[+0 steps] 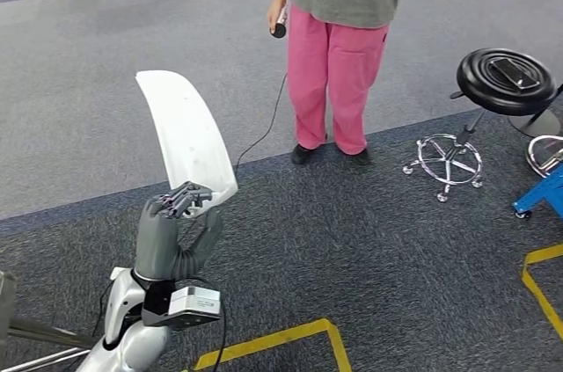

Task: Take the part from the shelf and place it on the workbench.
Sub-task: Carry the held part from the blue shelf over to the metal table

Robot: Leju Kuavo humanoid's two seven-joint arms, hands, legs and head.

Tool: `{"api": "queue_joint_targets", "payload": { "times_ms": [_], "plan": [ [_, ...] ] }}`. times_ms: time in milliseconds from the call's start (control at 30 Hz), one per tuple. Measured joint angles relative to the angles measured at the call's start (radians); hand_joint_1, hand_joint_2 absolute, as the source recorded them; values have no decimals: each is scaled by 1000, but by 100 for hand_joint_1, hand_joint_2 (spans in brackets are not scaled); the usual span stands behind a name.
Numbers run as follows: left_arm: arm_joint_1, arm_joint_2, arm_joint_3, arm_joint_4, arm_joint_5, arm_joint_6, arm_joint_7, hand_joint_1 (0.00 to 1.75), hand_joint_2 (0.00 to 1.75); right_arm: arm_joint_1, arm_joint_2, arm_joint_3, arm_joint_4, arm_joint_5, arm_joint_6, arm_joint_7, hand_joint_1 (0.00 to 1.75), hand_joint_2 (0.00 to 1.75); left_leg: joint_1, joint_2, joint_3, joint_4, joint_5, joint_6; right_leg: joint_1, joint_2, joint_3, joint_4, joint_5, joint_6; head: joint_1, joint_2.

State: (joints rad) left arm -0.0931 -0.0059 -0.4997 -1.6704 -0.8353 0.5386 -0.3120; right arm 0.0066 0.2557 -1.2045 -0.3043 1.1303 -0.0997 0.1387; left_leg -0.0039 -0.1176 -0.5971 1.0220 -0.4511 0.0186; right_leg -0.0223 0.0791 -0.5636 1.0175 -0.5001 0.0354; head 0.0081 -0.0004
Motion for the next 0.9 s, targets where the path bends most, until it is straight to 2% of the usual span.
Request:
{"api": "queue_joint_targets", "payload": {
  "times_ms": [33, 67, 100, 133, 200, 233, 267, 300, 333, 367, 433, 467, 500, 567, 600, 633, 700, 733, 767, 800, 833, 867, 900],
  "plan": [
    [1, -1, 0, 2, 0, 1, -1, 175, 175, 2, 7, -4, -12, 1, 7, 14, 0, 0, 3, -10, -3, 0, 2, -6, 1, -9, 5, -3, 0, -4, 0, 0],
    [2, 0, 0, 3, -1, 2, -2, 175, 175, 4, 14, -8, -24, 2, 12, 25, 0, 0, 5, -8, -5, 2, 1, -11, 2, -20, 7, -5, 2, -9, 0, 0],
    [2, 0, 0, 3, -3, 2, -2, 175, 175, 5, 20, -11, -34, 2, 16, 31, 0, 0, 4, 9, -9, 13, -7, -15, 2, -31, 10, -8, 3, -15, -2, 0],
    [1, 1, 0, 4, -4, 3, -3, 175, 175, 8, 26, -14, -42, 3, 18, 34, 0, 0, 4, 36, -22, 43, -26, -20, 1, -44, 13, -10, 4, -21, -5, 0],
    [0, 2, 0, 4, -6, 4, -1, 175, 175, 12, 34, -19, -55, 3, 21, 35, 0, 0, 4, 91, -74, 157, -87, -29, 4, -72, 17, -12, 0, -31, -9, 0],
    [1, 2, 0, 5, -8, 4, 2, 175, 175, 13, 36, -21, -59, 3, 23, 34, 0, 0, 5, 102, -105, 224, -115, -32, 5, -86, 19, -11, -2, -33, -9, 0],
    [3, 3, 1, 5, -10, 6, 6, 175, 175, 14, 37, -24, -63, 5, 26, 32, 0, 0, 7, 106, -127, 269, -128, -34, 6, -101, 21, -11, -4, -34, -9, 0],
    [5, 4, 3, 6, -13, 8, 10, 175, 175, 14, 38, -26, -65, 9, 29, 29, 0, 0, 9, 107, -133, 282, -122, -34, 7, -116, 23, -11, -7, -34, -9, 0],
    [6, 5, 5, 6, -16, 10, 13, 175, 175, 13, 38, -27, -66, 14, 31, 26, 0, 0, 9, 111, -118, 251, -97, -33, 7, -130, 27, -11, -10, -33, -9, 0],
    [7, 6, 8, 6, -18, 13, 14, 175, 175, 13, 38, -28, -66, 19, 31, 23, 0, 0, 9, 122, -86, 188, -60, -30, 8, -143, 32, -11, -14, -31, -9, 0],
    [6, 7, 15, 5, -22, 19, 15, 175, 175, 11, 38, -29, -67, 29, 31, 18, 0, 0, -2, 174, -21, 59, -13, -19, 12, -164, 41, -11, -23, -24, -9, 0],
    [5, 7, 18, 4, -23, 21, 15, 175, 175, 10, 38, -29, -67, 31, 30, 15, 0, 0, -8, 193, -4, 22, -5, -12, 14, -175, 44, -11, -26, -19, -9, 0],
    [5, 8, 21, 4, -24, 22, 15, 175, 175, 9, 38, -30, -67, 34, 30, 14, 0, 0, -14, 203, 0, 10, -8, -6, 17, -185, 46, -12, -29, -15, -9, 0],
    [6, 9, 25, 3, -24, 24, 16, 175, 175, 6, 38, -31, -67, 35, 30, 13, 0, 0, -14, 180, -2, 2, -6, 5, 16, -202, 49, -15, -35, -5, -10, 0],
    [7, 10, 26, 2, -24, 25, 16, 175, 175, 5, 39, -31, -67, 36, 30, 13, 0, 0, -11, 167, 0, -2, -3, 12, 14, -188, 47, -7, -44, 0, -9, 0],
    [6, 9, 26, 1, -24, 25, 16, 175, 175, 4, 39, -32, -67, 36, 29, 13, 0, 0, -8, 154, 2, -7, -1, 18, 12, -163, 37, 16, -60, 5, -7, 0],
    [4, 8, 27, -1, -25, 27, 16, 175, 175, 4, 40, -33, -67, 36, 29, 12, 0, 0, -4, 130, 4, -11, 1, 28, 10, -101, -21, 135, -116, 10, -2, 0],
    [5, 8, 27, -1, -25, 27, 16, 175, 175, 5, 39, -33, -67, 36, 29, 12, 0, 0, -4, 117, 4, -11, 1, 30, 10, -87, -61, 208, -143, 12, 0, 0],
    [6, 8, 27, -1, -25, 27, 16, 175, 175, 5, 39, -34, -67, 36, 29, 12, 0, 0, -4, 102, 5, -11, 0, 31, 10, -82, -95, 265, -156, 13, 0, 0],
    [7, 8, 27, -1, -25, 27, 16, 175, 175, 6, 39, -35, -67, 36, 28, 12, 0, 0, -4, 87, 6, -10, 0, 31, 10, -80, -114, 285, -147, 14, 0, 0],
    [8, 8, 27, -1, -25, 27, 16, 175, 175, 7, 39, -35, -67, 36, 28, 12, 0, 0, -3, 72, 8, -10, -1, 30, 9, -79, -112, 263, -119, 14, 1, 0],
    [8, 8, 27, -1, -25, 27, 16, 175, 175, 7, 40, -35, -67, 36, 28, 13, 0, 0, -2, 57, 11, -9, -2, 28, 8, -72, -92, 204, -77, 14, 1, 0],
    [7, 8, 27, -1, -25, 27, 16, 175, 175, 8, 40, -35, -67, 36, 28, 13, 0, 0, 0, 43, 12, -7, -5, 25, 4, -49, -63, 132, -38, 14, 1, 0]
  ]
}}
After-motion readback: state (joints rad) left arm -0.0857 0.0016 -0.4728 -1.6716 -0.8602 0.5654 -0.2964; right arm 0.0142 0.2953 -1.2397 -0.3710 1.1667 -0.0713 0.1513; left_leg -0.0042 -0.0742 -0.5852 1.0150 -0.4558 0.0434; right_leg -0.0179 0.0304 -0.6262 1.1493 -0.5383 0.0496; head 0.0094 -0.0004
